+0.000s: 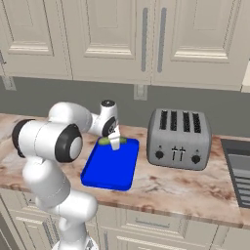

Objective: Place the two vegetables and bowl onto the tray for setting up a vegetable dip station.

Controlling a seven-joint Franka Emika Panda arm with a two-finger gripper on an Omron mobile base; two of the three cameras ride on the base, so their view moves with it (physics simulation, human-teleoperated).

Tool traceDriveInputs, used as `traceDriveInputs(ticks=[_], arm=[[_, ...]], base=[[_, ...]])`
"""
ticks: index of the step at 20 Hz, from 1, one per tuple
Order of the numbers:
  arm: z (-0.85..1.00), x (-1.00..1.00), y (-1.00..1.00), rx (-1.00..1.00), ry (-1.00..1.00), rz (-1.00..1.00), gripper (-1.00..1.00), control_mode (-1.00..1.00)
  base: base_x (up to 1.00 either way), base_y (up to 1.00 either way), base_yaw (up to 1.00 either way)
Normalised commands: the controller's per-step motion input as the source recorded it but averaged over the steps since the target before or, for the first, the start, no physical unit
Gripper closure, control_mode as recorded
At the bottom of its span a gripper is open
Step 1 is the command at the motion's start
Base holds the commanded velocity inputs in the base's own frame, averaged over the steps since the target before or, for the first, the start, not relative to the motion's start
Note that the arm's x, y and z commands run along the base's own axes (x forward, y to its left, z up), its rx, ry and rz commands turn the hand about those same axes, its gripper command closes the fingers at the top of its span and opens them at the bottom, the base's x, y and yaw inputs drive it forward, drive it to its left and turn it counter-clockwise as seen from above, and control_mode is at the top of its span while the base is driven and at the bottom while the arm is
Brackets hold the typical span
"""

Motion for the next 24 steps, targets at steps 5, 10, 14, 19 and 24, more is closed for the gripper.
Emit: traceDriveInputs(ticks=[5, 10, 14, 19, 24], arm=[[-0.04, 0.25, 0.00, 0.00, 0.00, -0.05, 1.00, -1.00], [-0.06, 0.24, 0.00, 0.00, 0.00, -0.01, 1.00, -1.00], [-0.08, 0.20, 0.00, 0.00, 0.00, 0.00, 1.00, -1.00], [-0.01, 0.04, 0.00, 0.00, 0.04, 0.00, 1.00, -1.00], [0.00, 0.00, 0.00, 0.00, 0.04, 0.00, 1.00, -1.00]], base=[[0.00, 0.00, 0.00], [0.00, 0.00, 0.00], [0.00, 0.00, 0.00], [0.00, 0.00, 0.00], [0.00, 0.00, 0.00]])
